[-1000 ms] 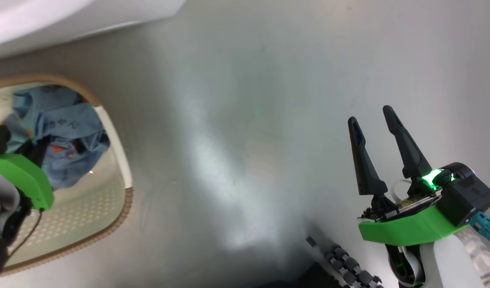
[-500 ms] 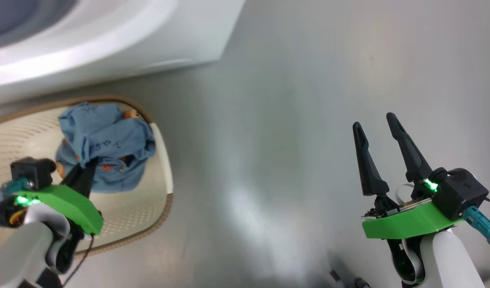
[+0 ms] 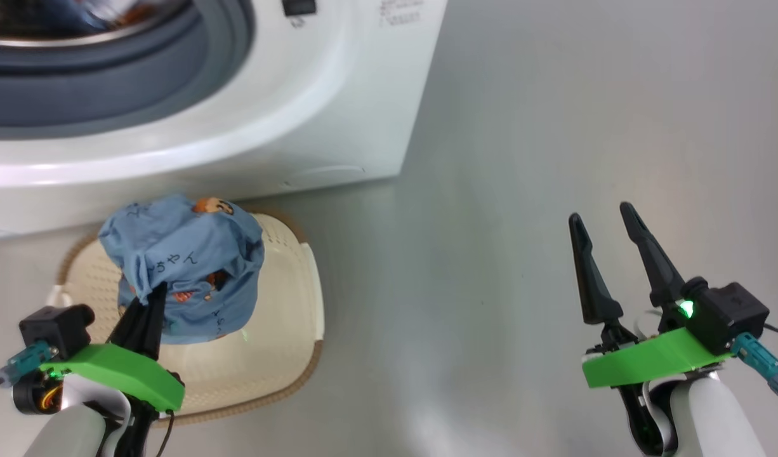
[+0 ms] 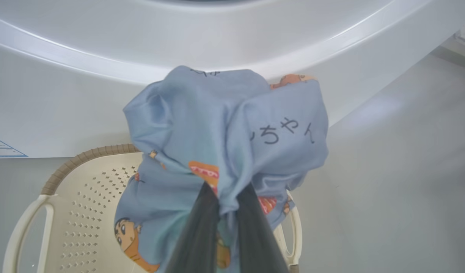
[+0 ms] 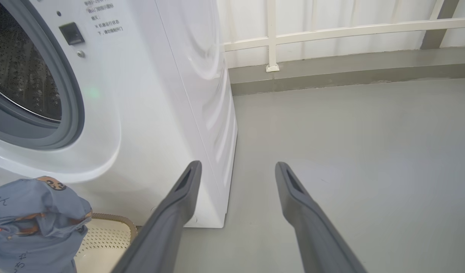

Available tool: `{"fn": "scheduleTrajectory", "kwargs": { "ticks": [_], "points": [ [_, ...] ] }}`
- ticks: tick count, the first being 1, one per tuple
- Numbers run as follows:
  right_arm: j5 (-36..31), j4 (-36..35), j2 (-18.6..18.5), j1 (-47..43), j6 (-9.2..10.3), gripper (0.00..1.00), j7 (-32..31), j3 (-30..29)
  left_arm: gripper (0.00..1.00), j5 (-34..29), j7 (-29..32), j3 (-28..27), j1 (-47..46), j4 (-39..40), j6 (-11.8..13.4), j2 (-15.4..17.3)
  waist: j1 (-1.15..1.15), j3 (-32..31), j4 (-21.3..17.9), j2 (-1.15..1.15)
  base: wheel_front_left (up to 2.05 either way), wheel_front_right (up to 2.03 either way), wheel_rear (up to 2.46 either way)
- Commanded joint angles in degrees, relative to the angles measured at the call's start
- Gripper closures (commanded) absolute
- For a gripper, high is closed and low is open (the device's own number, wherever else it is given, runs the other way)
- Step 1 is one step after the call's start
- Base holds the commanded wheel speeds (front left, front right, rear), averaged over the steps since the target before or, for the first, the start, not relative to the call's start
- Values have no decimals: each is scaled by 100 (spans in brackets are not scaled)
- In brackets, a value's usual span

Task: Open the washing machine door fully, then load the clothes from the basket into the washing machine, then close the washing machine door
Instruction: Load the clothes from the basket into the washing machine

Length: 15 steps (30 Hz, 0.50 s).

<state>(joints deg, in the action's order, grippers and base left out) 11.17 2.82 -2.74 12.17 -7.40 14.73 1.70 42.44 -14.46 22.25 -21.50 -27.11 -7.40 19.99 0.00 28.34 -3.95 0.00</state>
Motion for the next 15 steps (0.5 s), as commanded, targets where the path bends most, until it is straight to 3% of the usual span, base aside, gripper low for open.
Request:
{"fn": "scheduleTrajectory", "kwargs": {
  "ticks": [1, 15],
  "points": [
    [13, -99, -14, -144, -9, 0, 27, 119, 100, -73, -53, -250, 72, 134, -9, 169, 0, -398, 252, 0, 0, 0, 0],
    [-22, 41, -14, -365, -9, 0, 27, -81, 100, -899, -53, -1246, 743, 1156, -9, -224, 0, -1236, 381, 0, 0, 0, 0]
  ]
}}
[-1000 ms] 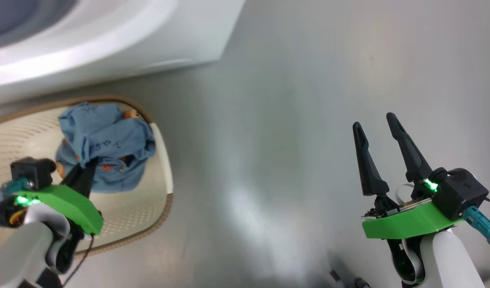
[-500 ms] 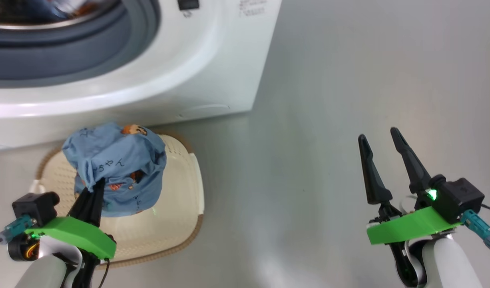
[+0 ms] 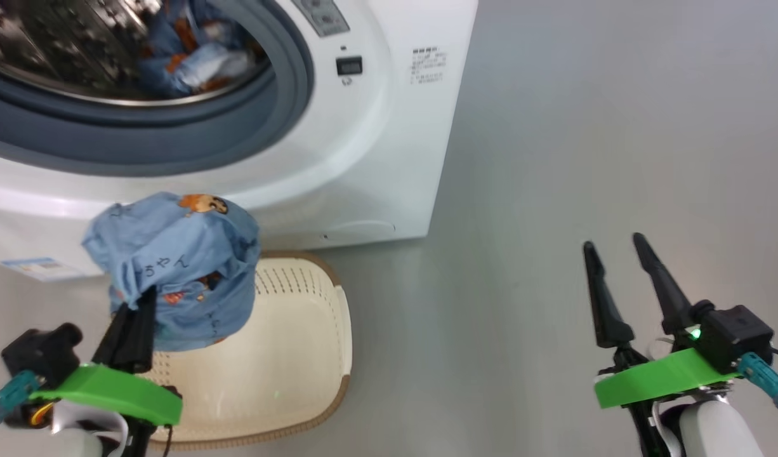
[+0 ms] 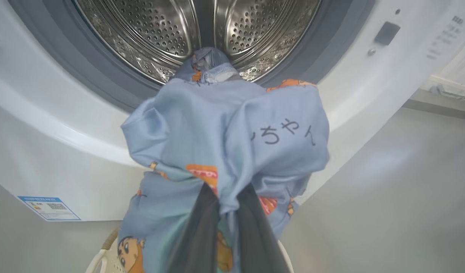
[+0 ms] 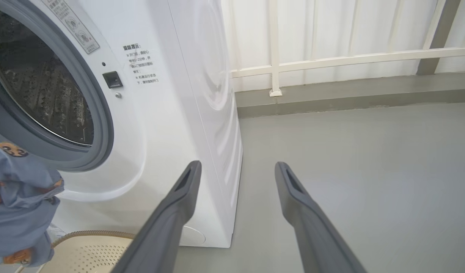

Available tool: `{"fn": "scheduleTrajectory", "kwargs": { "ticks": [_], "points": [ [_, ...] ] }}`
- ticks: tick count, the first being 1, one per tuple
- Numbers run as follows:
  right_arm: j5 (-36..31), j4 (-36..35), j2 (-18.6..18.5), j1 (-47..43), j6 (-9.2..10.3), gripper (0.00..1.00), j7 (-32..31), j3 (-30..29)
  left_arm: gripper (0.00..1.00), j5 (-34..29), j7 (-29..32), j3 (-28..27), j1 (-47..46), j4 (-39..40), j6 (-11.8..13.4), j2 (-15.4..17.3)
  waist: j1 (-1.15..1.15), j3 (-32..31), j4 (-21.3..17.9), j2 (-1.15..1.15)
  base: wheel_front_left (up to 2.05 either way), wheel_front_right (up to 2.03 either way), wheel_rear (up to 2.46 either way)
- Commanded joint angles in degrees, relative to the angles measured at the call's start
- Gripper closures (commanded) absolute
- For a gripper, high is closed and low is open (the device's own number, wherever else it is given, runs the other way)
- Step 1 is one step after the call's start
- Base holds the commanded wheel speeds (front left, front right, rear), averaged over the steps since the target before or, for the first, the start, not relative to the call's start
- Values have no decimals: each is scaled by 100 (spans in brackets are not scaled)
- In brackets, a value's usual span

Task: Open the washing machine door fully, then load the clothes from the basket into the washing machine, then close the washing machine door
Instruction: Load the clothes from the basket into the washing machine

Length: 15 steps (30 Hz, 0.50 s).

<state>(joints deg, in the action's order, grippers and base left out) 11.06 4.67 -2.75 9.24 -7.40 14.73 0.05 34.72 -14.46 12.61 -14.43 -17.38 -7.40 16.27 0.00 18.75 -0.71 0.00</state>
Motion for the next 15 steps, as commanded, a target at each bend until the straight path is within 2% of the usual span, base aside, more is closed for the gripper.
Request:
{"fn": "scheduleTrajectory", "kwargs": {
  "ticks": [1, 15],
  "points": [
    [-16, -150, -12, -101, -9, 0, 27, 56, 100, -213, -53, -374, 93, 276, -9, 123, 0, -346, 47, 0, 0, 0, 0],
    [-241, -148, -12, -381, -9, 0, 27, -161, 100, -1209, -53, -1438, 1033, 1298, -9, -475, 0, -1191, -87, 0, 0, 0, 0]
  ]
}}
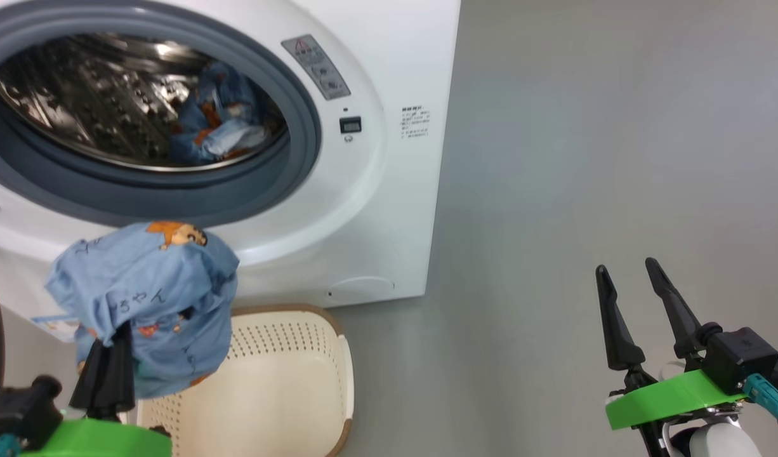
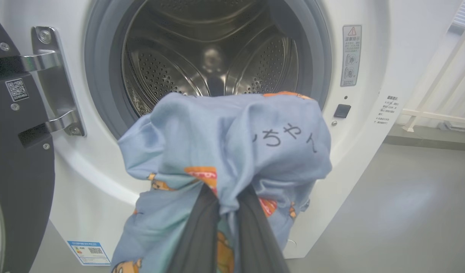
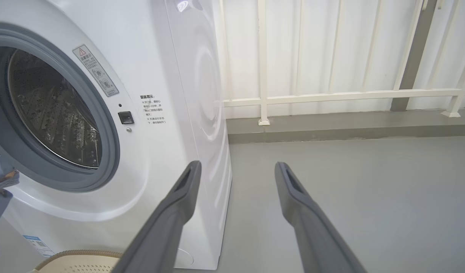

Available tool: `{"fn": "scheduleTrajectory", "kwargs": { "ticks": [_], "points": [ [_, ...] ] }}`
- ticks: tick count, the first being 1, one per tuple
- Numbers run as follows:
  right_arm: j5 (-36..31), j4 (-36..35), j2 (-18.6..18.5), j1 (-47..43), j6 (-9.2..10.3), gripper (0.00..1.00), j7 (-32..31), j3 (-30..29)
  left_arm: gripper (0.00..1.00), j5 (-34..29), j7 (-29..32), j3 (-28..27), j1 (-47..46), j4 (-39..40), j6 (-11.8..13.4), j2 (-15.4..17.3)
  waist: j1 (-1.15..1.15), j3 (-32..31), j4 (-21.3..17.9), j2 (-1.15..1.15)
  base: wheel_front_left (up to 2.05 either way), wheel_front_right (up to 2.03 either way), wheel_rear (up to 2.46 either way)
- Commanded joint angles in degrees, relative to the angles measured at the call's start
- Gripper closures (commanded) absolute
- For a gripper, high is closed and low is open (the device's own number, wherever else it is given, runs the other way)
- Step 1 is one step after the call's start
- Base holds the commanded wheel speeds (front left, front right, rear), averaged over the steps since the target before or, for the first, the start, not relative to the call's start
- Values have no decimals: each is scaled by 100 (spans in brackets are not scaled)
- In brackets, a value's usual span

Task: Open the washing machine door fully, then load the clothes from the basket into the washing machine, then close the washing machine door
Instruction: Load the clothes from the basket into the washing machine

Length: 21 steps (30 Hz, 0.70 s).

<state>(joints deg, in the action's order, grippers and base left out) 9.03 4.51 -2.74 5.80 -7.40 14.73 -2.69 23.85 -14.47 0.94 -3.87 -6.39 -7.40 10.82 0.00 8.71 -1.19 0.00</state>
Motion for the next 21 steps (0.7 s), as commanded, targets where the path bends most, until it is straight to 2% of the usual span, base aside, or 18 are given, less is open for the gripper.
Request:
{"fn": "scheduleTrajectory", "kwargs": {
  "ticks": [1, 8, 21],
  "points": [
    [-39, -127, -14, -49, -9, 0, 27, 101, 100, -182, -52, -344, 34, 245, -9, 13, 0, -228, -40, 0, 0, 0, 0],
    [-104, -71, -14, -160, -9, 0, 27, 105, 100, -601, -52, -710, 387, 564, -9, -306, 0, -508, -26, 0, 0, 0, 0],
    [-144, 0, -14, -315, -9, 0, 27, 53, 100, -959, -52, -953, 744, 788, -9, -586, 0, -832, -6, 0, 0, 0, 0]
  ]
}}
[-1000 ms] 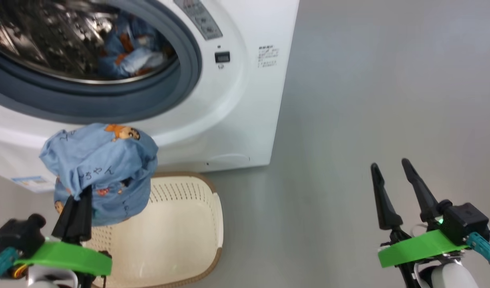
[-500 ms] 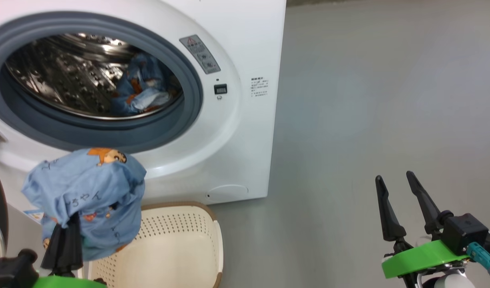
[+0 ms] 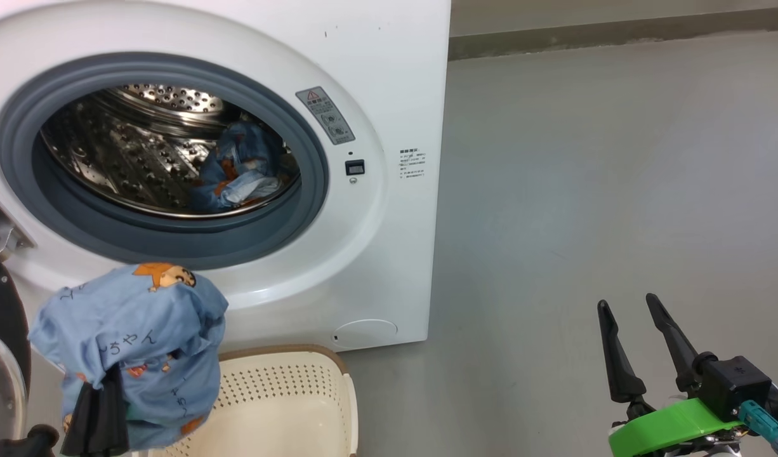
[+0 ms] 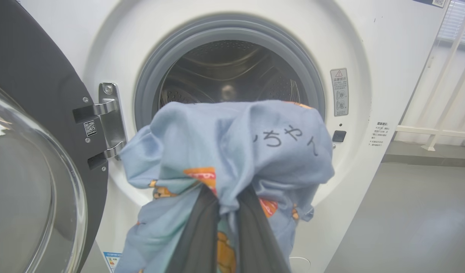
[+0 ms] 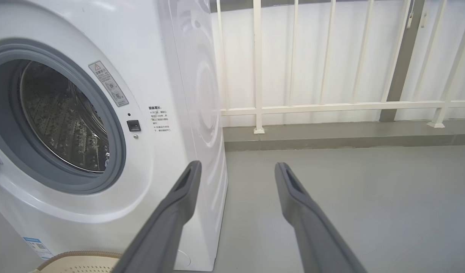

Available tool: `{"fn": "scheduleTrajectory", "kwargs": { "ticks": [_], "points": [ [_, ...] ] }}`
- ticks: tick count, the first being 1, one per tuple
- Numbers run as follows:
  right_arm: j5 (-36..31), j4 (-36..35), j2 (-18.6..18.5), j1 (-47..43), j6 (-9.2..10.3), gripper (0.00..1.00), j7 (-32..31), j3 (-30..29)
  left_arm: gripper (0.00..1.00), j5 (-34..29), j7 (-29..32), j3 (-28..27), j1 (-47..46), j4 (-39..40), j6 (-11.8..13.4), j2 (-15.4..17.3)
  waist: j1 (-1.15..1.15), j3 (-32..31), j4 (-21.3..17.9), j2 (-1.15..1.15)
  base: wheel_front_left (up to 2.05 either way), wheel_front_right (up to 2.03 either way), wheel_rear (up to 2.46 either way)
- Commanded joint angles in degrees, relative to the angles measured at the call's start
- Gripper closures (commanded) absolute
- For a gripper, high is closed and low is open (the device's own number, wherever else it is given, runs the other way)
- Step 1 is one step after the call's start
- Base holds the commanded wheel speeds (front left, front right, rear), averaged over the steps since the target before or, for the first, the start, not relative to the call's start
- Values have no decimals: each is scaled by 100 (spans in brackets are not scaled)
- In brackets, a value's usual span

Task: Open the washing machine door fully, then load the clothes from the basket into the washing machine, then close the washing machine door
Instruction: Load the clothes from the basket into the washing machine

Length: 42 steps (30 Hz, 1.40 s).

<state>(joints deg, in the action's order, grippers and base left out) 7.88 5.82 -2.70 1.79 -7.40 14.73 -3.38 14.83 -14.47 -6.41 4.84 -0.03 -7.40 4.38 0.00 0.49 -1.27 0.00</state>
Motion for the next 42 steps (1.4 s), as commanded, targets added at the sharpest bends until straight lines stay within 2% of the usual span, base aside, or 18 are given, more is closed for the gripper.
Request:
{"fn": "scheduleTrajectory", "kwargs": {
  "ticks": [1, 13, 23, 34, 42],
  "points": [
    [-27, -129, -18, 87, -9, 0, 27, 124, 100, -69, -52, -214, -118, 139, -9, 49, 0, -20, 5, 0, 0, 0, 0],
    [-28, -141, -18, 67, -9, 0, 27, 156, 100, -36, -52, -98, -90, 31, -9, 36, 0, 10, 9, 0, 0, 0, 0],
    [15, -186, -18, 91, -9, 0, 27, 174, 100, 176, -52, -33, -197, 35, -9, 90, 0, 291, -46, 0, 0, 0, 0],
    [-22, -324, -18, 221, -9, 0, 27, 286, 100, 571, -52, 82, -883, -98, -9, 326, 0, 992, -150, 0, 0, 0, 0],
    [-85, -522, -18, 426, -9, 0, 27, 394, 100, 840, -52, 153, -1927, -478, -9, 762, 0, 1732, -375, 0, 0, 0, 0]
  ]
}}
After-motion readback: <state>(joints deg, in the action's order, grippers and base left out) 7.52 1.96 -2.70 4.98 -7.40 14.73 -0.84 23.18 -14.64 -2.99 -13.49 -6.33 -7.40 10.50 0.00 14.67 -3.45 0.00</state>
